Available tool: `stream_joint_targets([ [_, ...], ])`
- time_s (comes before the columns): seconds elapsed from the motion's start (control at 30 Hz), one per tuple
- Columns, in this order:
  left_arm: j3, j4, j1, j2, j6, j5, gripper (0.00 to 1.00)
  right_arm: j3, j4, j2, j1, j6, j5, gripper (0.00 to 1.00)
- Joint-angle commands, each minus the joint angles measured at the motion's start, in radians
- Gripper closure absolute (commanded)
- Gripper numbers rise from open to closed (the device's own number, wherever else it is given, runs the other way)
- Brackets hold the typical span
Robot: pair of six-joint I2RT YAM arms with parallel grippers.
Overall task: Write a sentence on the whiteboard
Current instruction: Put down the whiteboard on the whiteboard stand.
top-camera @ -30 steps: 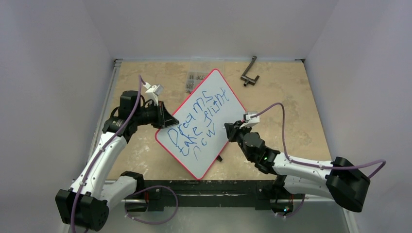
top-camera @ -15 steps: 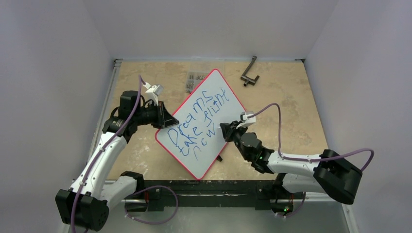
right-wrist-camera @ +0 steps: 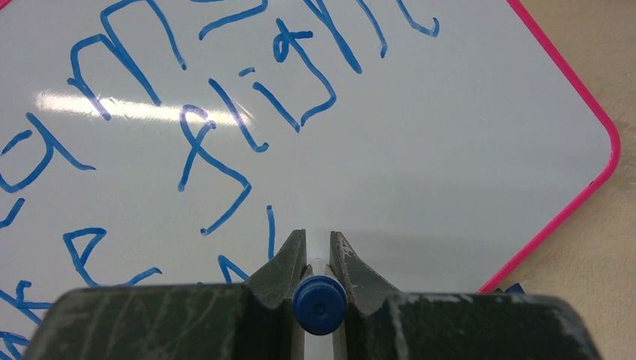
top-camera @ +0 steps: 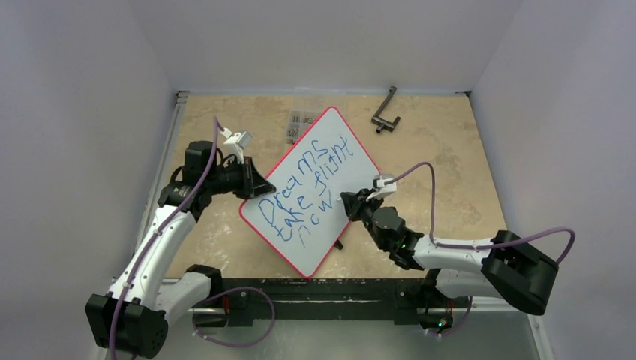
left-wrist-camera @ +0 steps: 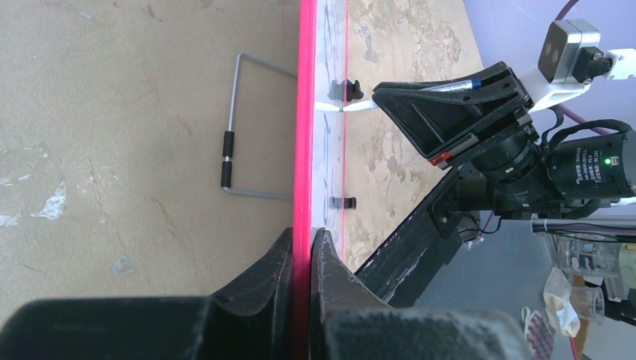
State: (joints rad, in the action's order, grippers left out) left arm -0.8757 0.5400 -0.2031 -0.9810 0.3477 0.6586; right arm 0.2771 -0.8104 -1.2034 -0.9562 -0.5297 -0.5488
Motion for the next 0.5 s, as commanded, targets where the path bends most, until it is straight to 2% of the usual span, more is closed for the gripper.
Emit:
stream_joint_targets([
  [0.0, 0.026, 0.041, 0.008, 0.01, -0.121, -0.167, 1.0, 0.009, 0.089, 0.104, 0.002, -0.02, -0.031, 1.0],
  [0.2, 0.031, 0.048, 0.007, 0.021, -0.123, -0.168, 1.0, 0.04, 0.334, 0.374, 0.002, 0.0, -0.073, 1.0],
  [0.33, 0.044, 0.047, 0.007, 0.027, -0.103, -0.168, 1.0, 0.059, 0.44, 0.511, 0.002, 0.024, -0.105, 1.0],
  [0.47, 0.049, 0.057, 0.007, 0.023, -0.099, -0.177, 0.93, 0.07, 0.504, 0.586, 0.002, 0.03, -0.122, 1.0],
])
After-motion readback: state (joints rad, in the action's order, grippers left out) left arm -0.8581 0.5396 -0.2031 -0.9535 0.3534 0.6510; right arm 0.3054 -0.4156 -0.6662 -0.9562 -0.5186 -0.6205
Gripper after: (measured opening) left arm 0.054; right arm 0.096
